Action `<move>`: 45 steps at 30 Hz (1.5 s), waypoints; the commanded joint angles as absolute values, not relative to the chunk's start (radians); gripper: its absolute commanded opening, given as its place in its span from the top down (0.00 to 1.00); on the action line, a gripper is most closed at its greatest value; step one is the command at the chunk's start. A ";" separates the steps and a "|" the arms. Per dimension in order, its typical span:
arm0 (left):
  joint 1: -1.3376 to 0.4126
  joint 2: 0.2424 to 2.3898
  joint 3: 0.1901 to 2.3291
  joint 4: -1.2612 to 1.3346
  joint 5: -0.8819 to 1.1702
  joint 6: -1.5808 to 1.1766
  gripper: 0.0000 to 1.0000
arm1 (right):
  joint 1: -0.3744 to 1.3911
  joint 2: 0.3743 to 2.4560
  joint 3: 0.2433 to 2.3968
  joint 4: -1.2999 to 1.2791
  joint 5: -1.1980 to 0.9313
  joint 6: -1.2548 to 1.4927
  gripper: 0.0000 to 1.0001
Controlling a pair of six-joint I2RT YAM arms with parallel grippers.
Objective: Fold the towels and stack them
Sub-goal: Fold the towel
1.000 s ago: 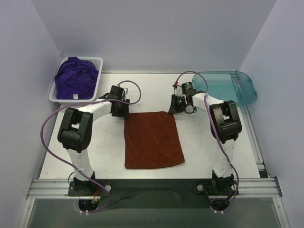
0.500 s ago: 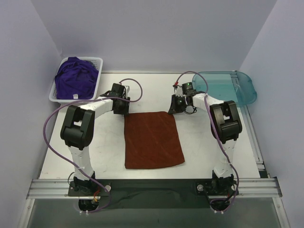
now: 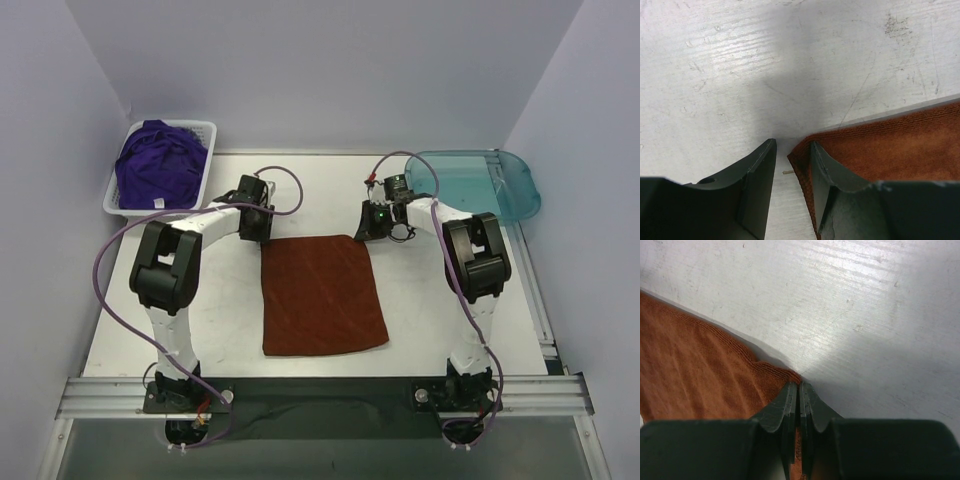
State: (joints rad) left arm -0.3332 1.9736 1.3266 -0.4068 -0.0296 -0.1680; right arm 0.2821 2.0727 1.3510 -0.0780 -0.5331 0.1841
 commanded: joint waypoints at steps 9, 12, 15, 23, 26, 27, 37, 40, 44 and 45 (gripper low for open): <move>-0.347 2.022 1.290 -0.583 -0.029 -0.146 0.71 | 0.281 2.071 1.302 -0.195 -0.477 0.160 1.00; -0.348 2.023 1.292 -0.584 -0.031 -0.144 0.86 | 0.281 2.069 1.301 -0.195 -0.477 0.160 1.00; -0.348 2.022 1.293 -0.586 -0.031 -0.143 0.93 | 0.281 2.066 1.302 -0.195 -0.477 0.160 1.00; -0.347 1.985 1.307 -0.584 -0.054 -0.129 1.00 | 0.279 2.025 1.304 -0.149 -0.456 0.172 1.00; -0.345 1.934 1.321 -0.580 -0.075 -0.126 1.00 | 0.278 1.971 1.284 -0.081 -0.448 0.184 1.00; -0.344 1.905 1.325 -0.580 -0.080 -0.126 1.00 | 0.276 1.945 1.279 -0.055 -0.440 0.186 1.00; -0.345 1.678 1.338 -0.448 -0.112 -0.107 1.00 | 0.275 1.717 1.203 0.144 -0.374 0.210 1.00; -0.350 1.602 1.341 -0.408 -0.098 -0.103 1.00 | 0.275 1.637 1.177 0.193 -0.362 0.222 1.00; -0.362 1.485 1.341 -0.359 -0.089 -0.080 1.00 | 0.275 1.542 1.166 0.215 -0.362 0.225 1.00; -0.365 1.467 1.342 -0.351 -0.089 -0.077 1.00 | 0.273 1.502 1.163 0.218 -0.357 0.224 1.00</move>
State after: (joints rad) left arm -0.3546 1.5566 1.3151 -0.4358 -0.0818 -0.1101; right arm 0.2817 1.5913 1.1774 0.1558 -0.3878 0.2192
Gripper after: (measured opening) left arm 0.096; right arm 0.043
